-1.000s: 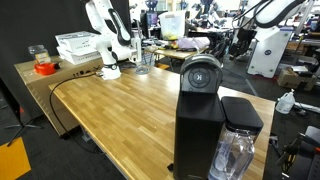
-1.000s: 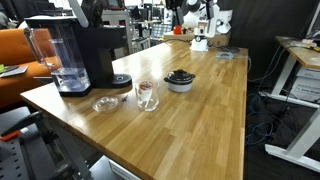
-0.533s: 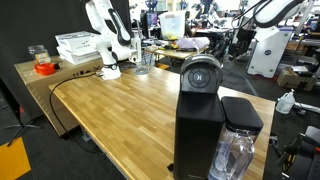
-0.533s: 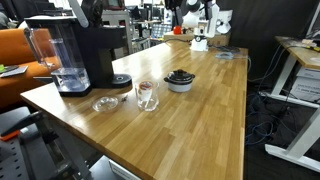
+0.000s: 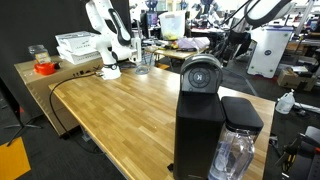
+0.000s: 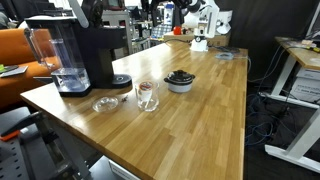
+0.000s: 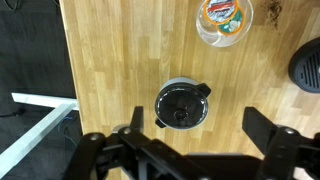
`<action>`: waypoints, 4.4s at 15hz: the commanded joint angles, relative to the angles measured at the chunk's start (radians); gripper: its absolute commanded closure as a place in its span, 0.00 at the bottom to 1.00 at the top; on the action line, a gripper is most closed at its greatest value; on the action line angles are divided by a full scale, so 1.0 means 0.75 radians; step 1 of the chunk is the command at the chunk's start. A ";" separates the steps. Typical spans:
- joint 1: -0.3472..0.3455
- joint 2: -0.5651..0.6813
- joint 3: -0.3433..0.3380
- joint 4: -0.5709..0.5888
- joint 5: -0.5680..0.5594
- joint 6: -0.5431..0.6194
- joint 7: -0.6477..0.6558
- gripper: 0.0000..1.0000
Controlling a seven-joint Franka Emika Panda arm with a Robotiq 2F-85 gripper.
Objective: Close the top compartment of the coffee maker.
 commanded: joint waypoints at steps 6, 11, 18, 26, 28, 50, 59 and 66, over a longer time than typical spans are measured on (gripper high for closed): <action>0.018 0.009 0.012 0.028 -0.011 -0.040 -0.051 0.00; 0.018 0.009 0.012 0.028 -0.011 -0.040 -0.051 0.00; 0.067 0.038 0.065 0.066 -0.017 -0.072 -0.134 0.00; 0.103 0.167 0.114 0.226 -0.011 -0.102 -0.141 0.00; 0.097 0.196 0.117 0.266 0.008 -0.094 -0.139 0.00; 0.096 0.202 0.131 0.295 -0.008 -0.076 -0.128 0.00; 0.100 0.174 0.154 0.279 0.007 -0.051 -0.132 0.65; 0.103 0.136 0.185 0.270 0.103 -0.054 -0.150 1.00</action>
